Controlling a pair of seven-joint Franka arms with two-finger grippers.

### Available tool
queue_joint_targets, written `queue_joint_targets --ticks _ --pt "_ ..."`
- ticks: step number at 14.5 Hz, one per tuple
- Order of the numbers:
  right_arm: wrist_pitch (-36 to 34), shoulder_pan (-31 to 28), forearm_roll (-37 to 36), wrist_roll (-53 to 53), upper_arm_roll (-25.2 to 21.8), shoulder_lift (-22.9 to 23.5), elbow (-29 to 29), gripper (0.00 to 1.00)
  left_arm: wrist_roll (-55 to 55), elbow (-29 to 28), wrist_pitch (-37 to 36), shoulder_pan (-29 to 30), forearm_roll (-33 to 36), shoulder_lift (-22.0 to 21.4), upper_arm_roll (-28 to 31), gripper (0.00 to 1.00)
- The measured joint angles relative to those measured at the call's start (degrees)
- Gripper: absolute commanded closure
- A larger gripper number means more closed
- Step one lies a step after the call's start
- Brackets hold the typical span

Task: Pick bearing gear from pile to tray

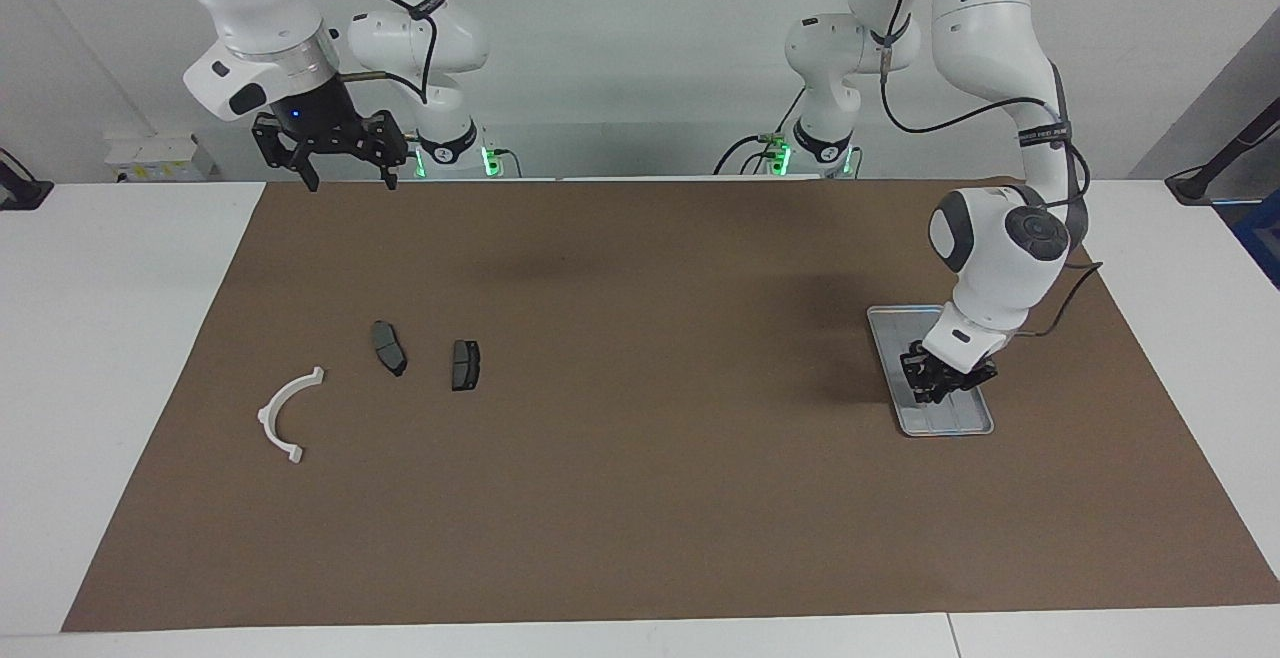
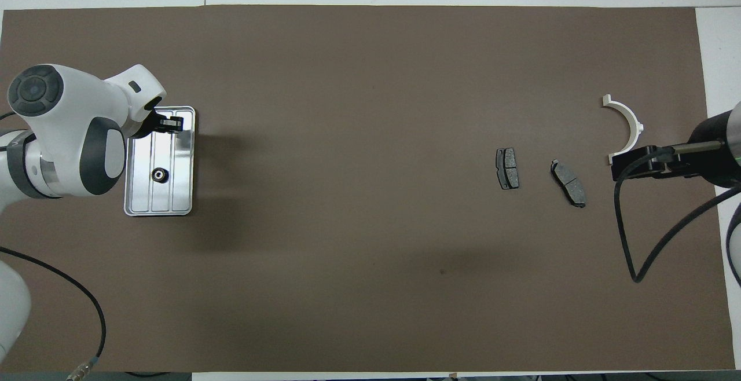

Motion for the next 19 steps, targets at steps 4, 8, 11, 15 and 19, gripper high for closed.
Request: queue_joint_targets --ticks 4,8,11,15,19 --pt "0.0 0.0 0.0 0.0 0.0 -0.02 0.01 0.0 0.11 -1.97 1.03 0.76 0.0 -0.04 0.55 1.0" --pt "0.0 0.0 0.02 0.0 0.0 -0.05 0.02 0.0 0.53 -3.72 1.84 1.97 -0.16 -0.34 0.78 0.94" --pt "0.0 0.03 0.04 0.0 0.0 -0.05 0.02 0.0 0.54 -4.91 3.11 1.99 -0.16 -0.84 0.81 0.0" --pt "0.0 0.06 0.05 0.0 0.01 -0.15 0.04 0.0 2.41 -2.38 -1.94 2.02 -0.14 -1.86 0.88 0.0" --pt "0.0 0.06 0.05 0.0 0.01 -0.17 0.05 0.0 2.8 10.72 -16.51 2.06 -0.17 -6.08 0.97 0.0"
